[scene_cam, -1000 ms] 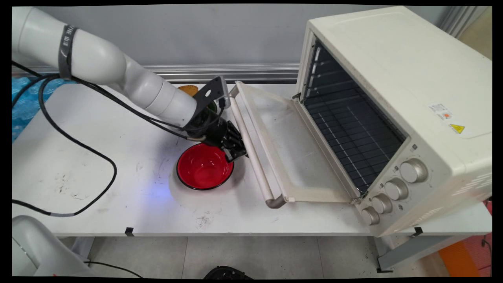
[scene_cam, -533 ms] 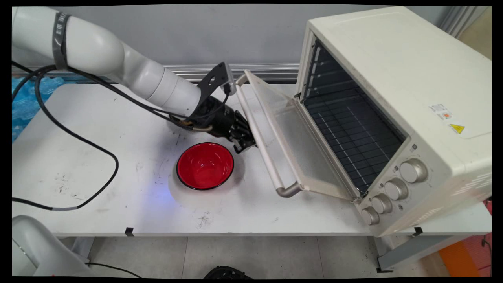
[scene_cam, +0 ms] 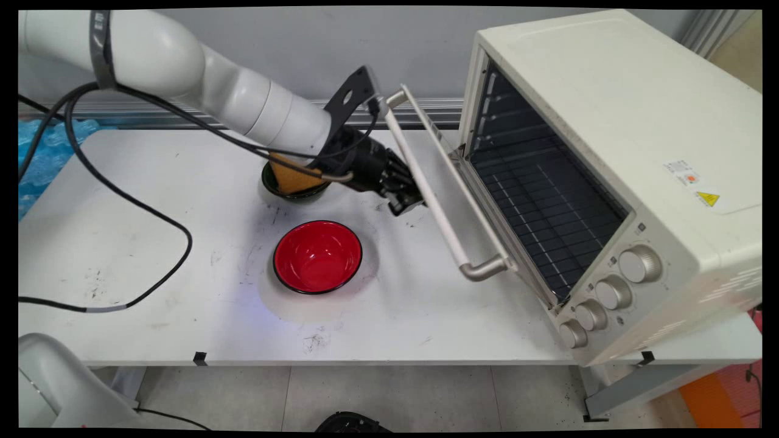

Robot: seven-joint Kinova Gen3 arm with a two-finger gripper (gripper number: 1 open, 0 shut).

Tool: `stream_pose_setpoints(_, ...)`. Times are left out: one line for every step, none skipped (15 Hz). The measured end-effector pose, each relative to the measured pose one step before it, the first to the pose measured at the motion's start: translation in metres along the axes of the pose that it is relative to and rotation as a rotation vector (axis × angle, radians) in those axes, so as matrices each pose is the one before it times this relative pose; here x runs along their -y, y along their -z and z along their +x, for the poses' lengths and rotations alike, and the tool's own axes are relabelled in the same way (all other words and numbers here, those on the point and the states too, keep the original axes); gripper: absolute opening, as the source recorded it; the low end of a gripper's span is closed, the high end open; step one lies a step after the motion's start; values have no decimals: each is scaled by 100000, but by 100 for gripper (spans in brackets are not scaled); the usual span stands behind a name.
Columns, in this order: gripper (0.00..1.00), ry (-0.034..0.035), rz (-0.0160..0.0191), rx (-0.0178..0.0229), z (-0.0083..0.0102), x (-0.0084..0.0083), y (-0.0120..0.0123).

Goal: Close the oven

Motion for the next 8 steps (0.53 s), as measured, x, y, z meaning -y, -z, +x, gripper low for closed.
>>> stream_pose_setpoints(0,91,185,-1096,555,-38,-113)
stream_pose_setpoints(0,102,135,-1074,547,-37,-126)
stream_pose_setpoints(0,46,99,-1187,615,-37,-161)
stream_pose_setpoints(0,125,147,-1104,558,-30,-153)
stream_pose_setpoints(0,46,139,-793,417,-11,-124)
stream_pose_setpoints(0,45,104,-475,251,1,-79)
stream_pose_setpoints(0,31,132,-610,317,2,-98)
stream_pose_setpoints(0,42,101,-569,315,6,-109)
